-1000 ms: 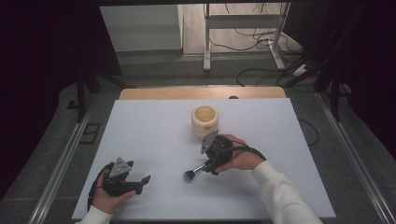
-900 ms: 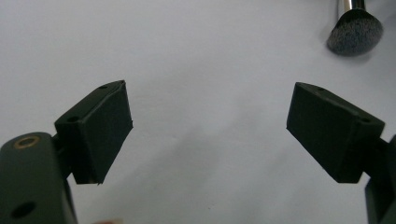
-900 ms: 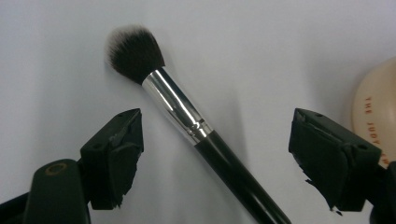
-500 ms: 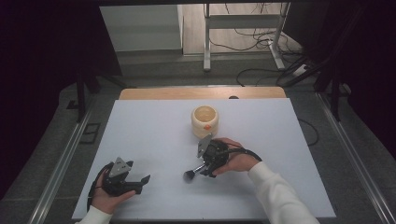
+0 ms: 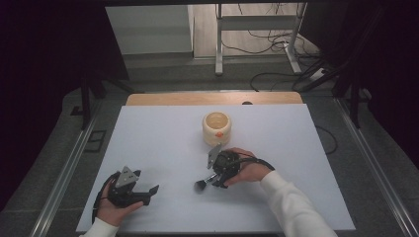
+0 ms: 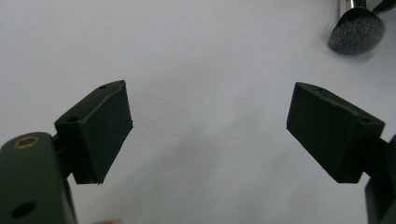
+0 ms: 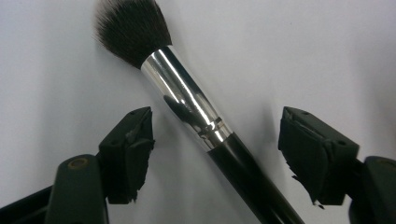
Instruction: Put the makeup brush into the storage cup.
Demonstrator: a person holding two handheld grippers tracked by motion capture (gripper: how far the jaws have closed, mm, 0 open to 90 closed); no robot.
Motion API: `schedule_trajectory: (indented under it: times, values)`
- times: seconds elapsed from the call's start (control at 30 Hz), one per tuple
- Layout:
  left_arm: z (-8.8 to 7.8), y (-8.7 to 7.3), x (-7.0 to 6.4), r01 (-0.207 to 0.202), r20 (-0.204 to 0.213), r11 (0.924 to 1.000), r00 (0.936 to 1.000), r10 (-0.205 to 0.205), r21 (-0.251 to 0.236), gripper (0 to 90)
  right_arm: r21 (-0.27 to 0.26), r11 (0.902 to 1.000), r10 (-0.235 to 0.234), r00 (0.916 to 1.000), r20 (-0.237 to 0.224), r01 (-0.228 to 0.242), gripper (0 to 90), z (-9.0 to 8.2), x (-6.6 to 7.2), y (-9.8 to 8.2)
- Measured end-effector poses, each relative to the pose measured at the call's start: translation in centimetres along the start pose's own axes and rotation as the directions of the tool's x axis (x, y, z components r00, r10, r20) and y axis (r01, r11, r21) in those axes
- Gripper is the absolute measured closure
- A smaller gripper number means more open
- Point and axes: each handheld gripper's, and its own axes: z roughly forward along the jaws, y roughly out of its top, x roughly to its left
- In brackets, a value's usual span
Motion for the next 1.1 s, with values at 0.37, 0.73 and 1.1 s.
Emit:
schedule_trajectory:
  times: [0.37,0.73,1.1]
  values:
    - [-0.07,-0.07,0.09,0.0,-0.002,1.0,1.0,0.0,0.001,14.5,-0.015,0.9994,0.03,0.9952,-0.094,-0.032,45.7,-0.07,-0.77,-0.41]
    - [-0.13,-0.12,0.11,0.0,-0.006,1.0,1.0,0.0,0.001,14.5,-0.038,0.9988,-0.034,0.9926,-0.116,0.03,67.1,-0.25,-0.86,-0.68]
    - [-0.27,-0.2,0.24,0.004,-0.009,1.0,1.0,-0.004,-0.005,14.6,-0.009,0.9994,-0.035,0.994,-0.104,0.034,74.1,-0.51,-0.5,-0.29]
